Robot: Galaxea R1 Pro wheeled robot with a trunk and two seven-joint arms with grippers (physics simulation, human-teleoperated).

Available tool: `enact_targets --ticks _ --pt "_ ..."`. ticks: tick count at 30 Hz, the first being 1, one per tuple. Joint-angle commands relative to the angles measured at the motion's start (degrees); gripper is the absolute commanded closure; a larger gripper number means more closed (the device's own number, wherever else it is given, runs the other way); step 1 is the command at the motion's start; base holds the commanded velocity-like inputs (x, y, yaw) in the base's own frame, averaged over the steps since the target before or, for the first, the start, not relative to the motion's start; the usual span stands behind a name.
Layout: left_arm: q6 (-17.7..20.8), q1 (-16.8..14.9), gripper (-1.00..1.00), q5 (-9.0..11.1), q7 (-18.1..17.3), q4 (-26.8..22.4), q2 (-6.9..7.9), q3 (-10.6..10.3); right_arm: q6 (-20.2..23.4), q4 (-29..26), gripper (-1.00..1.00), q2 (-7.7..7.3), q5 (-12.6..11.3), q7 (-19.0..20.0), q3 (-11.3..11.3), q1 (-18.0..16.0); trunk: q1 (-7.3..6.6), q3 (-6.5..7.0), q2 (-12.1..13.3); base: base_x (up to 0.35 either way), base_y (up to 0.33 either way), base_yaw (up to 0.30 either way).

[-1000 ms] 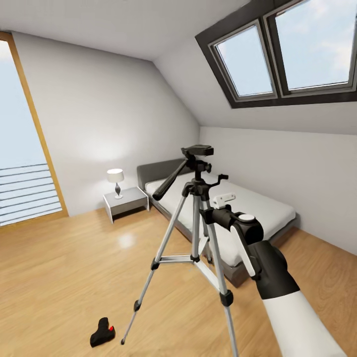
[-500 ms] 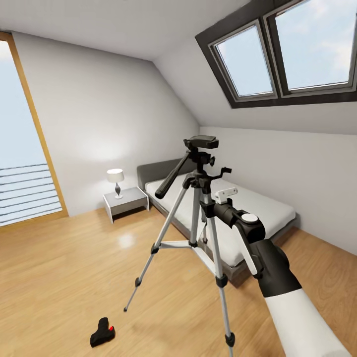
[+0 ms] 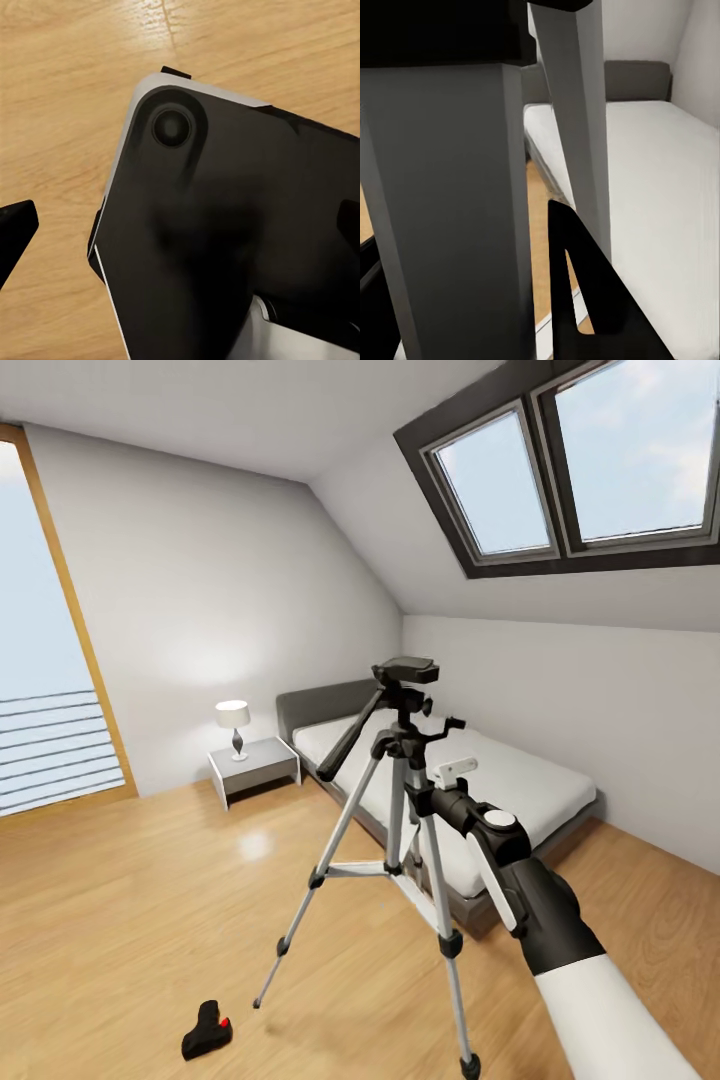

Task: Attach the digital camera to the camera tripod in the bedroom.

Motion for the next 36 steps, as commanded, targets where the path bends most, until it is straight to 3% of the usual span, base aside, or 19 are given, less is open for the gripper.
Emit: enact_targets --ticks 1,12,20,36 --pt "-0.07 0.01 -1.0 -0.04 0.01 -0.08 -0.03 0.43 0.1 0.44 1.0 -0.02 -0.25 0.03 0.01 -0.03 0.01 -0.08 -0.09 0.0 0.0 0.0" --pt "-0.07 0.01 -1.0 -0.04 0.01 -0.08 -0.03 0.43 -3.27 7.03 1.0 -0.02 -0.15 0.13 0.01 0.12 0.01 -0.08 -0.09 0.0 0.0 0.0" --pt "-0.07 0.01 -1.0 -0.04 0.01 -0.07 -0.03 0.43 -9.15 12.82 1.0 -0.02 -0.11 0.15 0.01 0.15 0.01 -0.08 -0.09 0.0 0.0 0.0" --pt "-0.07 0.01 -1.0 -0.04 0.01 -0.04 -0.03 0.43 -16.31 18.28 1.0 -0.84 -0.21 0.16 0.01 0.12 0.01 -0.08 -0.09 0.0 0.0 0.0"
